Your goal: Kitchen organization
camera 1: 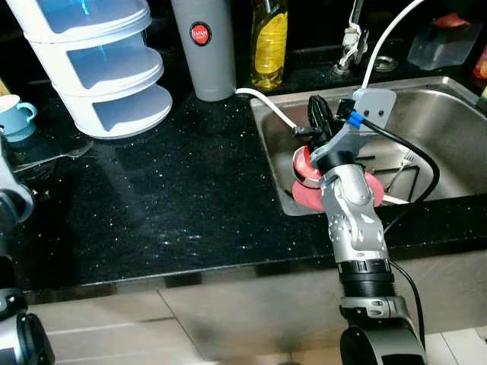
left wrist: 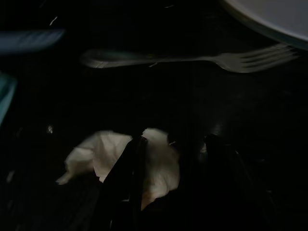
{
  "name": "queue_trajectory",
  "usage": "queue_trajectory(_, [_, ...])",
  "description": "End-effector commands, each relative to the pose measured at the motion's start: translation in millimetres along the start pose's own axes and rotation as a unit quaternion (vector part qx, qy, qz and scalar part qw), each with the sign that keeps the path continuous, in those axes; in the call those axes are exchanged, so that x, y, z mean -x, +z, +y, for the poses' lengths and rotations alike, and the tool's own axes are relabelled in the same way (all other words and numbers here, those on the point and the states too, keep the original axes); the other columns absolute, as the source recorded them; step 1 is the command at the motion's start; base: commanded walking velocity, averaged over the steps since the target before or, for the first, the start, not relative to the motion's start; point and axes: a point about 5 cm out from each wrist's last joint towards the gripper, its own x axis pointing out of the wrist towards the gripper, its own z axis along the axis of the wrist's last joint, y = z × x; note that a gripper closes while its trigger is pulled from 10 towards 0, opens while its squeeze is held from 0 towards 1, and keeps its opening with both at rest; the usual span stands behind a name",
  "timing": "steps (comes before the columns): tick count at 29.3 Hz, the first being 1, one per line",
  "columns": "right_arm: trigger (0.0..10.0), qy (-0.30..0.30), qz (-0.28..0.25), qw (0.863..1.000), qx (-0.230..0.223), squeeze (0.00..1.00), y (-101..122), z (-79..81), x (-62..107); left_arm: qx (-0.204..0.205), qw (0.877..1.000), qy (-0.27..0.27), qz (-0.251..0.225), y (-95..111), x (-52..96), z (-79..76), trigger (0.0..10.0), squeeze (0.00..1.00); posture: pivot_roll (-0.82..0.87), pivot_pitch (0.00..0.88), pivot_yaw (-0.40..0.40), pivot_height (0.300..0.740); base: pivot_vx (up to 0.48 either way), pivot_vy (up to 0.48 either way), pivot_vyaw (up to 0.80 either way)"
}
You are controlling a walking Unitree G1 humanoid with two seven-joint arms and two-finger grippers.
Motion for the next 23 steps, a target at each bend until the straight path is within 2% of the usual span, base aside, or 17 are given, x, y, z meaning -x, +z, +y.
queue_trajectory(1, [10.0,0.005,0.005,1.0,-0.001,0.0,-1.2,2.4,0.6,0.042,0.998,0.009,0.045,-24.8,-3.2,4.3,10.0,0.0,0.03,0.0,0.081,0.74,0.0,0.0,0.0])
queue_trajectory(2, [10.0,0.006,0.005,1.0,-0.002,0.0,-1.0,3.1,-0.1,0.068,0.996,0.0,0.065,-38.4,-5.1,-0.1,10.0,0.0,0.03,0.0,0.081,0.74,0.0,0.0,0.0])
queue_trajectory(3, [10.0,0.006,0.005,1.0,-0.002,0.0,-1.0,3.1,-0.1,0.068,0.996,0.0,0.065,-38.4,-5.1,-0.1,10.0,0.0,0.03,0.0,0.081,0.74,0.0,0.0,0.0])
queue_trajectory(5, [10.0,0.008,0.005,1.0,-0.002,0.0,-0.7,3.8,-1.5,0.103,0.989,-0.03,0.101,-62.0,-8.4,-15.3,10.0,0.0,0.03,0.0,0.073,0.74,0.0,0.0,0.0])
queue_trajectory(6, [10.0,0.008,0.005,1.0,-0.002,0.0,-0.7,3.8,-1.5,0.103,0.989,-0.03,0.101,-62.0,-8.4,-15.3,10.0,0.0,0.03,0.0,0.073,0.74,0.0,0.0,0.0])
queue_trajectory(7, [10.0,0.009,0.005,1.0,-0.002,0.0,-0.7,3.8,-1.9,0.111,0.986,-0.047,0.115,-70.8,-9.5,-23.8,10.0,0.0,0.03,0.0,0.073,0.74,0.0,0.0,0.0])
queue_trajectory(9, [10.0,0.01,0.005,1.0,-0.002,0.0,-0.6,3.8,-2.1,0.112,0.984,-0.061,0.123,-75.9,-10.0,-31.8,10.0,0.0,0.03,0.0,0.073,0.74,0.0,0.0,0.0])
queue_trajectory(10, [10.0,0.009,0.005,1.0,-0.002,0.0,-0.3,3.7,-2.2,0.11,0.981,-0.088,0.135,-82.4,-10.8,-48.5,10.0,0.0,0.03,0.0,0.073,0.74,0.0,0.0,0.0])
queue_trajectory(12, [10.0,0.009,0.005,1.0,-0.002,0.0,-0.2,3.7,-2.3,0.111,0.979,-0.097,0.139,-84.3,-11.1,-54.7,10.0,0.0,0.03,0.0,0.073,0.74,0.0,0.0,0.0])
queue_trajectory(14, [10.0,0.009,0.005,1.0,-0.002,0.0,0.1,3.7,-2.0,0.103,0.976,-0.126,0.148,-89.7,-11.6,-73.1,10.0,0.0,0.03,0.0,0.073,0.74,0.0,0.0,0.0])
queue_trajectory(16, [10.0,0.009,0.005,1.0,-0.002,0.0,0.2,3.7,-2.4,0.096,0.969,-0.166,0.157,-93.5,-12.3,-100.9,10.0,0.0,0.02,0.0,0.071,0.74,0.0,0.0,0.0])
queue_trajectory(17, [10.0,0.009,0.005,1.0,-0.002,0.0,0.2,3.7,-2.4,0.096,0.969,-0.166,0.157,-93.5,-12.3,-100.9,10.0,0.0,0.02,0.0,0.071,0.74,0.0,0.0,0.0])
queue_trajectory(18, [10.0,0.009,0.005,1.0,-0.002,0.0,0.3,3.9,-2.8,0.088,0.963,-0.196,0.159,-94.6,-12.3,-121.7,10.0,0.0,0.02,0.0,0.07,0.74,0.0,0.0,0.0])
queue_trajectory(20, [10.0,0.009,0.005,1.0,-0.002,0.0,0.3,3.9,-2.8,0.088,0.963,-0.196,0.159,-94.6,-12.3,-121.7,10.0,0.0,0.02,0.0,0.07,0.74,0.0,0.0,0.0])
queue_trajectory(21, [10.0,0.01,0.004,1.0,-0.003,0.0,0.6,4.6,-3.6,0.06,0.95,-0.263,0.157,-94.4,-10.8,-168.4,10.0,0.0,0.02,0.0,0.063,0.74,0.0,0.0,0.0])
queue_trajectory(22, [10.0,0.01,0.004,1.0,-0.003,0.0,0.6,4.6,-3.6,0.06,0.95,-0.263,0.157,-94.4,-10.8,-168.4,10.0,0.0,0.02,0.0,0.063,0.74,0.0,0.0,0.0])
queue_trajectory(23, [10.0,0.012,0.005,1.0,-0.003,0.0,0.7,5.2,-3.9,0.036,0.94,-0.307,0.145,-90.7,-7.6,-195.5,10.0,0.0,0.02,0.0,0.063,0.74,0.0,0.0,0.0])
